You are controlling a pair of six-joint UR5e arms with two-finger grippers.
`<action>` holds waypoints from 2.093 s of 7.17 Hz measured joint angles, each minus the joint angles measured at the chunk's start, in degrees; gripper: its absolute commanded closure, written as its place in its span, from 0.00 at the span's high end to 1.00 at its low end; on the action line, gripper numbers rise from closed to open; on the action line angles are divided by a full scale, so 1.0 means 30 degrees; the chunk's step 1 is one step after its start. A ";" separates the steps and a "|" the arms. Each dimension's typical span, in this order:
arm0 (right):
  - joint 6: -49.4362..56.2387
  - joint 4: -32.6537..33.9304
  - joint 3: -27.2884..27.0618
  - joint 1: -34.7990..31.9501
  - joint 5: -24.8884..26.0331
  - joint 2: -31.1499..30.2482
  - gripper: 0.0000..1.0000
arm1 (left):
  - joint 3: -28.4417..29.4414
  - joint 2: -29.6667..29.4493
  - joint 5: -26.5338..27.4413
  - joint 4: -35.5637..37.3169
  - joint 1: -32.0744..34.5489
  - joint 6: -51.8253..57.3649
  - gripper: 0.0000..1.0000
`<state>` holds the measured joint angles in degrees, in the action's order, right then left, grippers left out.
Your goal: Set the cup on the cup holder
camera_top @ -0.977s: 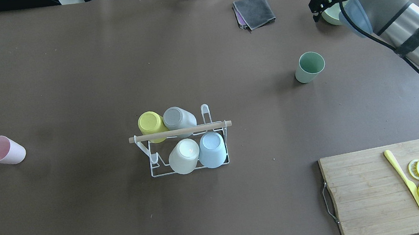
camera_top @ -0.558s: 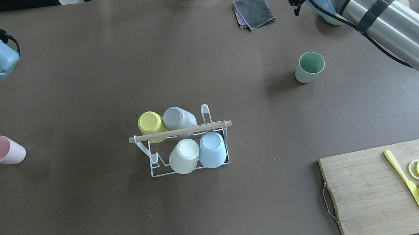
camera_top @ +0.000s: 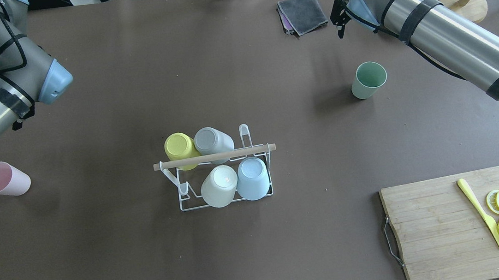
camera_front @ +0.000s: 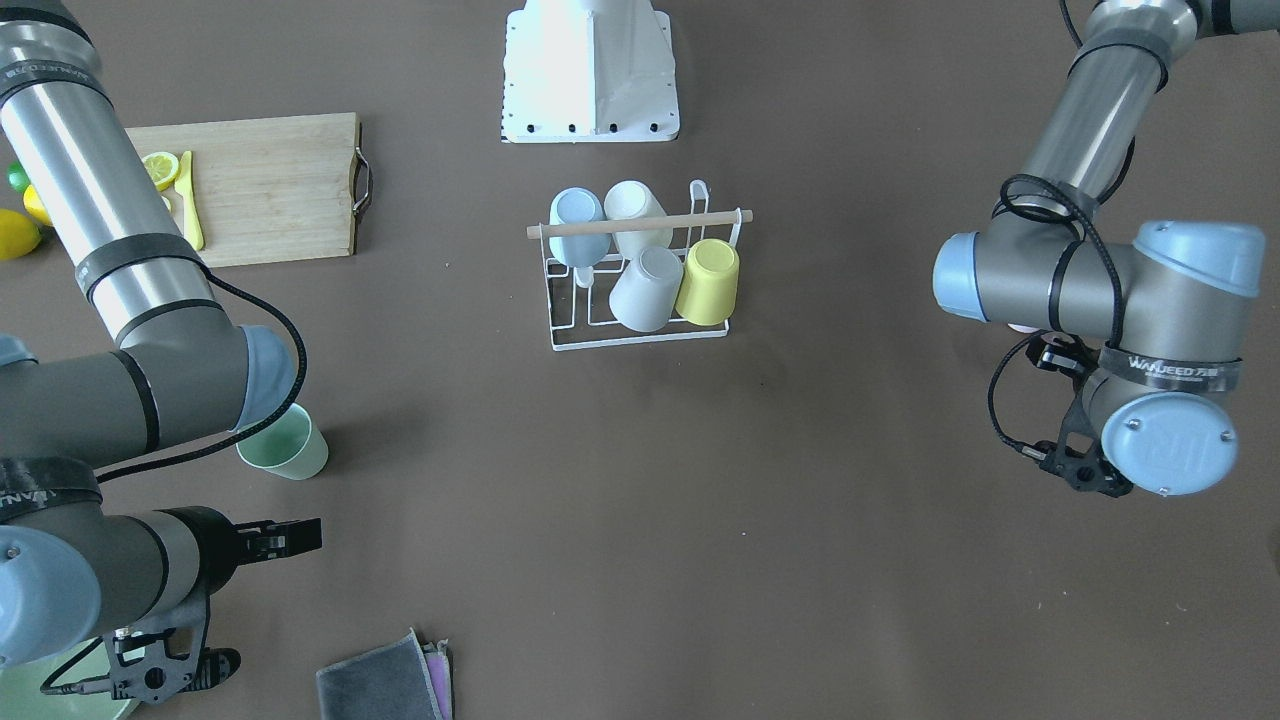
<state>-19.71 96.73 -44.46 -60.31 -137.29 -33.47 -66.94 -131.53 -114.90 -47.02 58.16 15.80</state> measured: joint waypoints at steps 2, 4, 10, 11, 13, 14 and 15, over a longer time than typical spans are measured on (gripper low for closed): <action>0.1906 0.0349 0.3172 0.0078 -0.0702 0.1271 1.00 | 0.0601 -0.0222 0.0976 0.0867 -0.1230 0.1915 0.96; 0.3181 0.0552 0.6071 0.0114 -0.1030 0.2375 1.00 | 0.0971 -0.0175 0.1958 0.2308 -0.1974 0.4448 0.95; 0.5440 0.4079 0.8306 0.0369 -0.2806 0.3190 1.00 | 0.1854 0.0049 0.2264 0.3019 -0.3425 0.6265 0.95; 0.5370 0.4389 0.8313 0.0537 -0.2958 0.3194 1.00 | 0.1975 0.0126 0.2282 0.3031 -0.3644 0.6265 0.95; 0.5259 0.4589 0.8324 0.0922 -0.3030 0.3183 1.00 | 0.2153 0.0353 0.2293 0.3110 -0.4001 0.6126 0.96; 0.5332 0.4628 0.8343 0.1022 -0.2974 0.3169 1.00 | 0.2174 0.0453 0.2302 0.3362 -0.4144 0.6018 0.96; 0.5509 0.4653 0.8368 0.1128 -0.2830 0.3164 1.00 | 0.2176 0.0536 0.2462 0.3734 -0.4214 0.5959 0.96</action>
<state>-3.18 110.69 -19.36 -56.92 -145.79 -23.98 -60.42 -129.92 -107.52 -35.82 45.52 33.68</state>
